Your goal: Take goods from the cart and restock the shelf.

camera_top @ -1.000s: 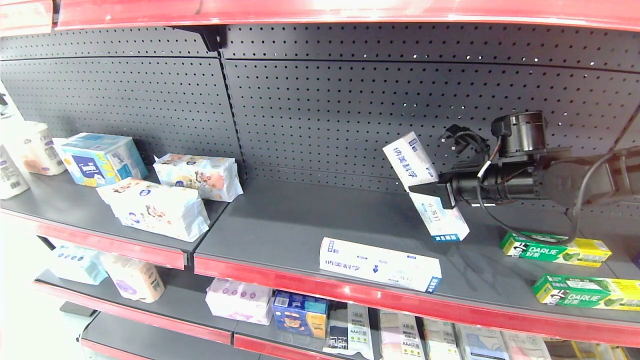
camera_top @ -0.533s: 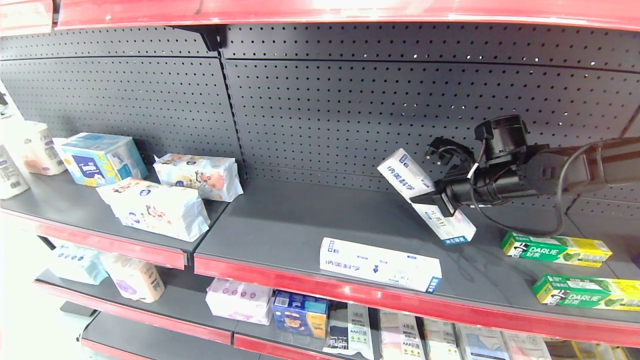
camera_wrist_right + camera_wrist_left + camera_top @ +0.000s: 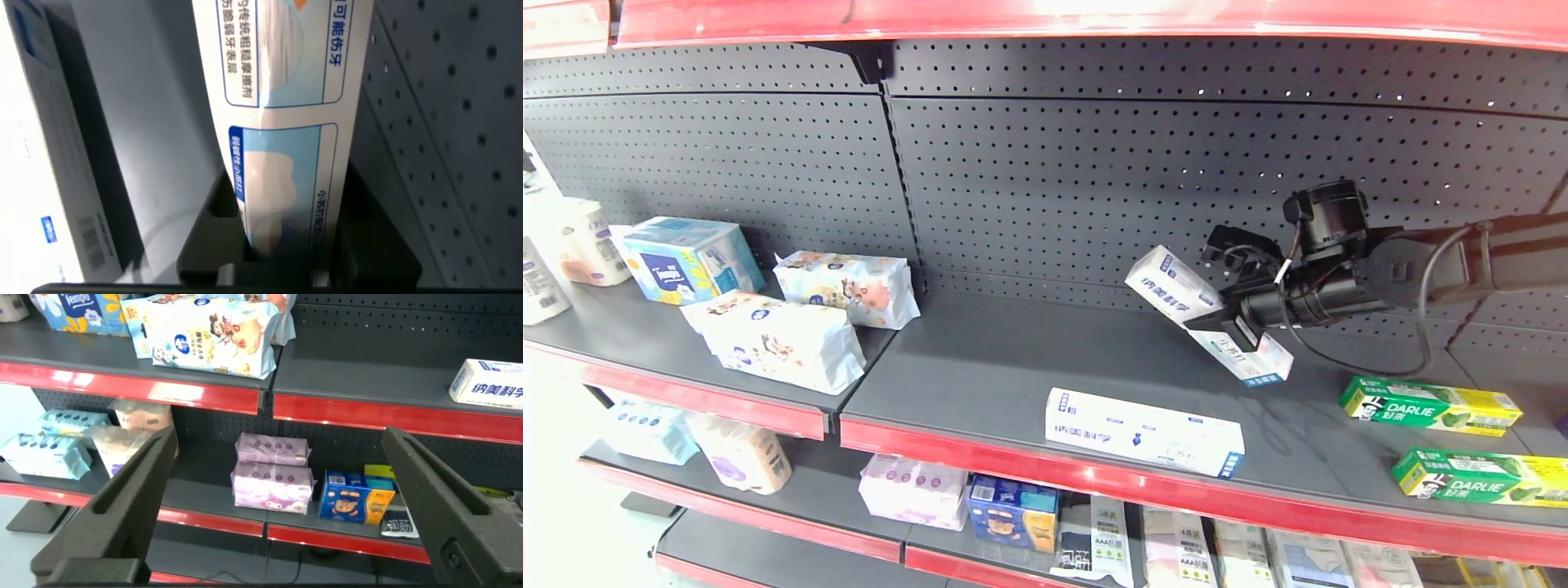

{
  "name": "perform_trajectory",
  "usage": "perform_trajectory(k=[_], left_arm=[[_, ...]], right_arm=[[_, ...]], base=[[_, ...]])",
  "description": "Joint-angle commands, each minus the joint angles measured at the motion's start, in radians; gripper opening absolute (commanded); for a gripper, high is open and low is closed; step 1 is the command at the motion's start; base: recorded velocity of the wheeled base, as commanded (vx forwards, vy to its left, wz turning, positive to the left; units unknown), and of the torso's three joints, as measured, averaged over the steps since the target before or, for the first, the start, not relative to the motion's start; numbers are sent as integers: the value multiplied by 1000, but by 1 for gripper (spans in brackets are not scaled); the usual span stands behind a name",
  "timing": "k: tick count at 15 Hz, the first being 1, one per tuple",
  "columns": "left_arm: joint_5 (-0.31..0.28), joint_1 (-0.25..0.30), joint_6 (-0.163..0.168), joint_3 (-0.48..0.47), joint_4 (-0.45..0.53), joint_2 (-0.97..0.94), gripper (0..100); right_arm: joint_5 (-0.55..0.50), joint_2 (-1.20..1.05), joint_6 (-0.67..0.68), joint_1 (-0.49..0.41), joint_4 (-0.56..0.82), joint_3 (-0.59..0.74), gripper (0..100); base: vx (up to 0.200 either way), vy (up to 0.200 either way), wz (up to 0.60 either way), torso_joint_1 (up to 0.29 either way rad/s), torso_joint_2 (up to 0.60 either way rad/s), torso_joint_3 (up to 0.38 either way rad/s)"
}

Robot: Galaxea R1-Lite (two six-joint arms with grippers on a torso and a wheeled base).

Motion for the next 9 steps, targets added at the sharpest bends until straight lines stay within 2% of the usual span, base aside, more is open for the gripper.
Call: perform_trajectory(k=[1,5,9], left_arm=[[0,0,0,-2,0,0,100],[0,0,0,-2,0,0,100],[0,0,0,0,0,0,100]], right_arm=[[-14,9,0,6,18,-14,0],[-15,26,0,24,49,-17,0],[-17,60,13,79,57,-53,0]], base=[[0,0,0,0,0,0],[0,0,0,0,0,0],[0,0,0,0,0,0]])
